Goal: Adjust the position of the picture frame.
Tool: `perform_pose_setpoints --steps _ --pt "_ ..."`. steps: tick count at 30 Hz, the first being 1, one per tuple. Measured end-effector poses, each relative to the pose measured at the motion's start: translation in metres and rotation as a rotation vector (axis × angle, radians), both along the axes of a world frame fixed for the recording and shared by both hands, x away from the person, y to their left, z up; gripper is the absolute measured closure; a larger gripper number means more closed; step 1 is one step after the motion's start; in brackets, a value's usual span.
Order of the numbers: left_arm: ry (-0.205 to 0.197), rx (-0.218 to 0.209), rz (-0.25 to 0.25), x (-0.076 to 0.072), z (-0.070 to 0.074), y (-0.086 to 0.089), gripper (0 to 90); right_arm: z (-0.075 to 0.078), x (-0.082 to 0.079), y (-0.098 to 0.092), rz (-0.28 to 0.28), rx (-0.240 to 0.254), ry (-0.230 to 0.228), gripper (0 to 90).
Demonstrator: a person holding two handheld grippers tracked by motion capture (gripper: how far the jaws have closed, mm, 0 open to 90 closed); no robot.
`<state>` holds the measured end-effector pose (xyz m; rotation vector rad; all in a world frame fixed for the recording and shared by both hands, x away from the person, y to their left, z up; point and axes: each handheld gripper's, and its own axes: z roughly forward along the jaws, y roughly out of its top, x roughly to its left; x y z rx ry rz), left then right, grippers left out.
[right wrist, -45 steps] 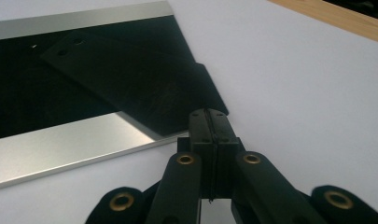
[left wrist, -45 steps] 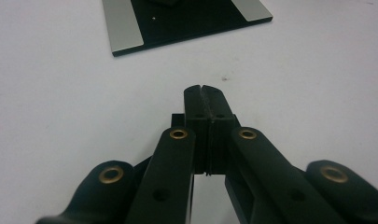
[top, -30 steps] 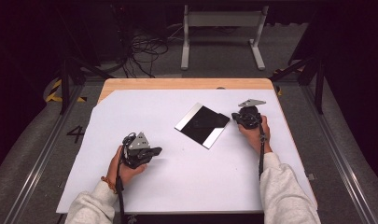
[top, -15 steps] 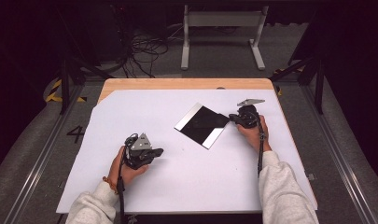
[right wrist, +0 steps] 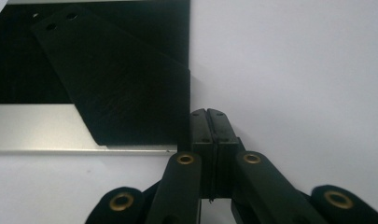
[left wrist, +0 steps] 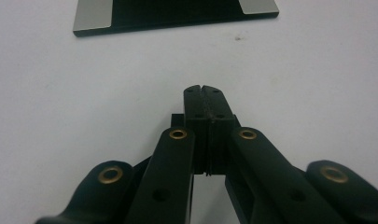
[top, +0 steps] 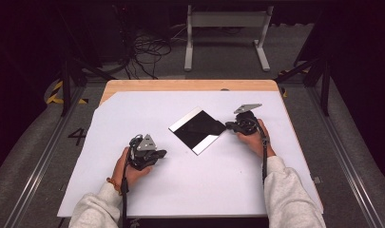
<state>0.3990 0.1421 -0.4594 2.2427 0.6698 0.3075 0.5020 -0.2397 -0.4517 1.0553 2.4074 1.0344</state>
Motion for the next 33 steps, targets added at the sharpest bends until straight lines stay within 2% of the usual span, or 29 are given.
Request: perform_pose_setpoints --steps 3,5,8,9,12,15,19,22,24,27,33 --pt "0.010 0.004 0.008 0.004 -0.003 -0.004 89.9 0.000 -0.005 0.006 0.030 -0.013 -0.002 90.0" --pt "0.003 0.007 0.011 0.008 -0.005 -0.008 89.8 0.000 -0.009 0.010 0.050 -0.017 -0.006 90.0" --pt "0.000 0.006 0.016 0.011 -0.005 -0.013 89.8 0.000 -0.013 0.014 0.062 -0.026 -0.014 90.0" --pt "0.017 -0.009 0.030 0.014 -0.005 -0.014 89.8 0.000 -0.014 0.014 0.066 -0.021 -0.013 90.0" --pt "0.022 -0.022 0.042 0.022 -0.006 -0.018 89.8 -0.002 -0.016 0.015 0.070 0.006 -0.006 90.0" --pt "0.006 -0.010 0.045 0.026 -0.006 -0.023 89.8 -0.002 -0.020 0.018 0.084 -0.003 -0.009 90.0" --pt "0.019 -0.015 0.047 0.032 -0.006 -0.024 89.9 -0.001 -0.024 0.021 0.095 -0.016 -0.018 90.0" --pt "0.001 -0.005 0.054 0.034 -0.006 -0.028 89.8 -0.002 -0.026 0.023 0.119 -0.008 -0.013 90.0" --pt "0.006 -0.005 0.052 0.035 -0.006 -0.029 89.8 -0.002 -0.028 0.025 0.136 -0.003 -0.004 90.0" --pt "0.014 -0.015 0.051 0.036 -0.006 -0.028 89.8 -0.001 -0.032 0.028 0.158 -0.036 -0.023 90.0" --pt "0.010 -0.007 0.052 0.036 -0.005 -0.028 89.6 -0.002 -0.032 0.025 0.173 -0.010 -0.006 90.0"
